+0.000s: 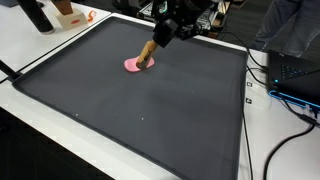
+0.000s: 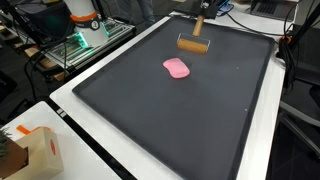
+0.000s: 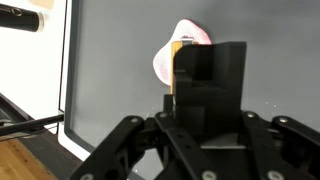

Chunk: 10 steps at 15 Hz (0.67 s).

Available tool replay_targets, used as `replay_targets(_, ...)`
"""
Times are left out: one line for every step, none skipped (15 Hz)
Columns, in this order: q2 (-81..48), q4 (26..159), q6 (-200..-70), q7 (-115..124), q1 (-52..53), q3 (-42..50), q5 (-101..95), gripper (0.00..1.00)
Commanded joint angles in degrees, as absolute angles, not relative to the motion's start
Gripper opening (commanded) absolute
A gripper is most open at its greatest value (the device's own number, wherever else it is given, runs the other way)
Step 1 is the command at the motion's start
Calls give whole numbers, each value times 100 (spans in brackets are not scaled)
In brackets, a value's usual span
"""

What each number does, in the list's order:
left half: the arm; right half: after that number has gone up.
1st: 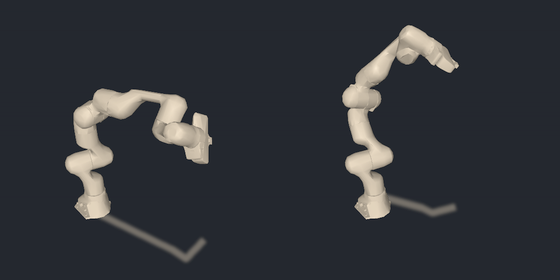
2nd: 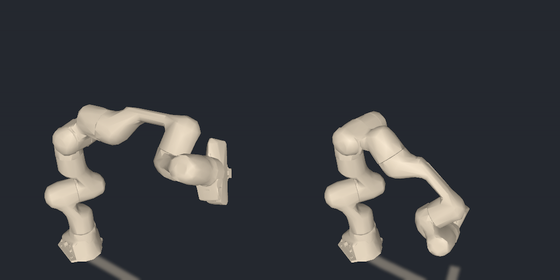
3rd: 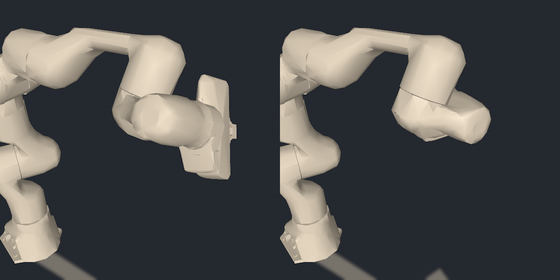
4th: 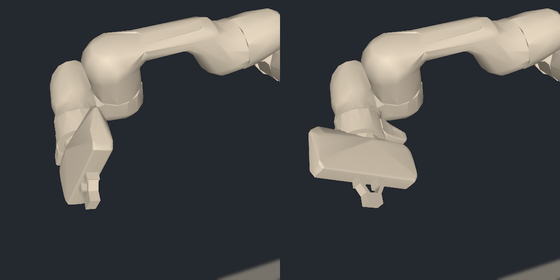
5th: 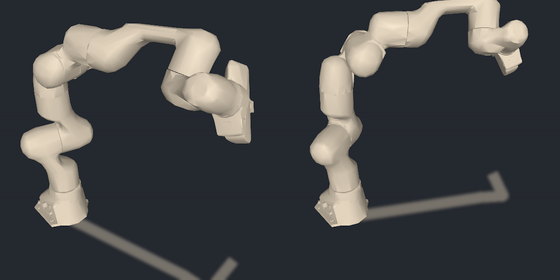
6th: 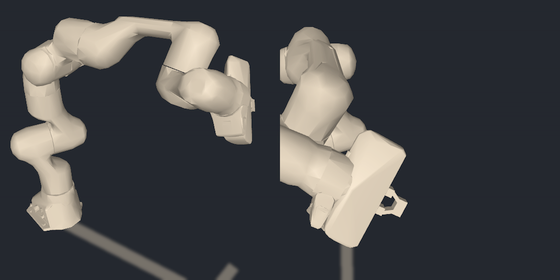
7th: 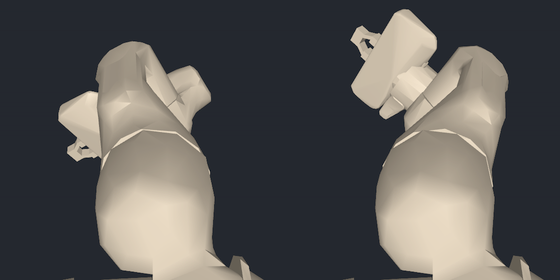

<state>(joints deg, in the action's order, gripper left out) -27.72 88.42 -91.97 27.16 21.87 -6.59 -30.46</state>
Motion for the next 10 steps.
replay_targets(-2410,9014,-9207,2675,2122,-597,-2942,23)
replay_targets(-2325,9055,-9238,2642,2091,-596,-2946,23)
replay_targets(-2248,9085,-9259,2610,2058,-597,-2942,23)
replay_targets(-2172,9109,-9266,2580,2027,-598,-2940,23)
replay_targets(-2090,9136,-9260,2514,1988,-600,-2936,23)
replay_targets(-2015,9156,-9249,2438,1946,-604,-2926,23)
replay_targets(-1927,9194,-9278,2303,1896,-617,-2922,23)
replay_targets(-1846,9223,-9292,2113,1838,-636,-2900,23)
replay_targets(-1789,9215,-9214,2012,1806,-627,-2907,23)
replay_targets(-1724,9231,-9212,1868,1759,-635,-2891,23)
